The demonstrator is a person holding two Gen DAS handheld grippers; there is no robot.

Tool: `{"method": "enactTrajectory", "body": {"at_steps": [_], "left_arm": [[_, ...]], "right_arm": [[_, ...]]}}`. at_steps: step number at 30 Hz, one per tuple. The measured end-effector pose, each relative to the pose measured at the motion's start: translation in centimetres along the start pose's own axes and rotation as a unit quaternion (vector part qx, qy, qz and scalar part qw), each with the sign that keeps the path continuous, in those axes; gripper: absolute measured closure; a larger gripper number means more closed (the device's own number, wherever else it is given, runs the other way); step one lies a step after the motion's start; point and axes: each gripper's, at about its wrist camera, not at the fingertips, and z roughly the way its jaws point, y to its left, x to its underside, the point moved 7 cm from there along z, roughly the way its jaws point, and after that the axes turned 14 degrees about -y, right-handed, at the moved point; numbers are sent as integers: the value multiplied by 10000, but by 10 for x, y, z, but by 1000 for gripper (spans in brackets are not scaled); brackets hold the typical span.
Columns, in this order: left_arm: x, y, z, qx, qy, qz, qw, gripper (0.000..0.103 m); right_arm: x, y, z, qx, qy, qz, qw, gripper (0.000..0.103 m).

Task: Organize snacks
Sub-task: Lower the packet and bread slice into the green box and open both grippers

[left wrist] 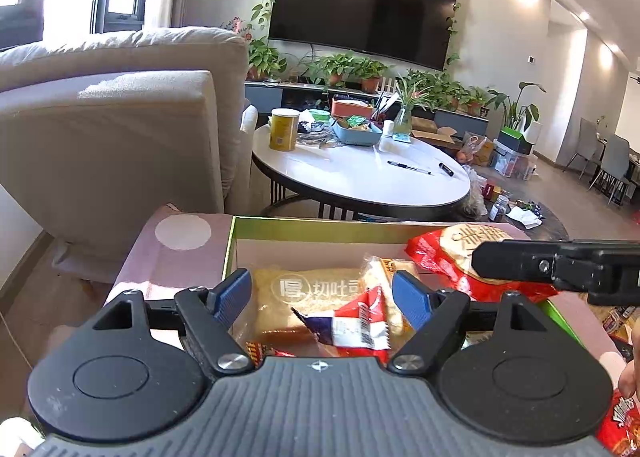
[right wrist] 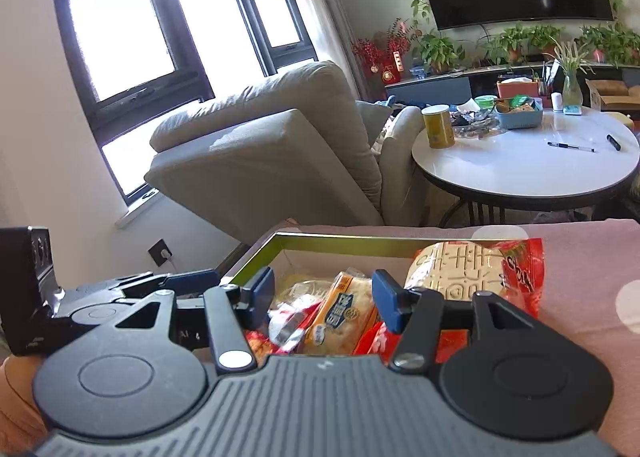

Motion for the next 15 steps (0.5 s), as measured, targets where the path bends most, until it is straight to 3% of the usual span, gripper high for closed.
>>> {"method": "enactTrajectory", "body": {"at_steps": [15], "left_arm": [[-12, -26, -49, 75, -219, 92, 9997, 18]], "right_arm": [[-5, 4, -48, 123, -119, 43, 9998, 29]]}}
